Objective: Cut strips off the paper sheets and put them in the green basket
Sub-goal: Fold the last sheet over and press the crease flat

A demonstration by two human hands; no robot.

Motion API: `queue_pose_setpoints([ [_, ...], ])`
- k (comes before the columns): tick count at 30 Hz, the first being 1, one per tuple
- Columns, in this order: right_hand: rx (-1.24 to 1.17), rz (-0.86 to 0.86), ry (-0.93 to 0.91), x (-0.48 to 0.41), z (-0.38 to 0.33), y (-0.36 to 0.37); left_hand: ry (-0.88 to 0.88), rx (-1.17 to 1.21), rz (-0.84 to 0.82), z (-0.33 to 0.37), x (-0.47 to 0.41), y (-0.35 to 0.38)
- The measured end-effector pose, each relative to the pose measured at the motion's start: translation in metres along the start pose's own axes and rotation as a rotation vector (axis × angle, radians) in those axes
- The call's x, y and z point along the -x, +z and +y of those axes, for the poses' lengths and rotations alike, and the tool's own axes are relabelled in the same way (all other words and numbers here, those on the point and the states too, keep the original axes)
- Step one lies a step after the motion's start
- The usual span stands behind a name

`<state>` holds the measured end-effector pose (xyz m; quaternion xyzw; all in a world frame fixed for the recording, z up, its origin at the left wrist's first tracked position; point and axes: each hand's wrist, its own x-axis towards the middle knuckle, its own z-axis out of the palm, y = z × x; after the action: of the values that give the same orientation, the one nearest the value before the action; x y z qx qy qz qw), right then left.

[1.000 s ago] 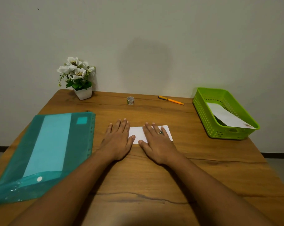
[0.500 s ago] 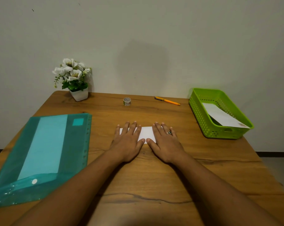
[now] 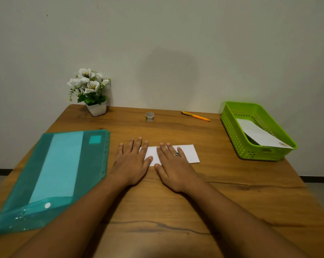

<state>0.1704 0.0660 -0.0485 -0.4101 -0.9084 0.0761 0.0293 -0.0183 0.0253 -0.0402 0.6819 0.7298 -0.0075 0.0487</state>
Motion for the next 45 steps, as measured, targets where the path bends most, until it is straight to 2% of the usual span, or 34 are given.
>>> queue_pose_setpoints([
  [5,-0.015,-0.026,0.017,0.001,0.01,-0.001,-0.002,-0.008,-0.02,0.001,0.0,-0.002],
  [9,0.012,-0.026,0.166,0.018,0.047,-0.006,-0.024,-0.008,-0.021,0.002,0.001,-0.004],
  [15,0.007,-0.032,0.232,0.028,0.062,-0.009,0.042,-0.073,0.14,0.008,0.002,-0.022],
  [21,0.004,-0.04,0.236,0.028,0.061,-0.01,-0.017,0.113,-0.069,0.005,-0.021,-0.045],
  [26,-0.002,-0.016,0.238,0.032,0.059,-0.006,-0.072,0.175,-0.139,0.007,-0.028,-0.053],
  [30,-0.013,0.026,0.252,0.037,0.055,-0.003,-0.169,0.495,-0.088,0.004,-0.021,-0.046],
  [36,-0.183,0.098,0.321,0.04,0.044,-0.013,-0.285,1.079,0.228,0.009,0.01,-0.04],
  [40,-0.298,0.292,0.285,0.037,0.02,-0.043,-0.139,1.144,0.331,0.018,0.021,-0.055],
  [45,-0.666,0.487,0.07,0.029,-0.015,-0.083,0.193,1.075,0.431,0.035,0.031,-0.09],
])
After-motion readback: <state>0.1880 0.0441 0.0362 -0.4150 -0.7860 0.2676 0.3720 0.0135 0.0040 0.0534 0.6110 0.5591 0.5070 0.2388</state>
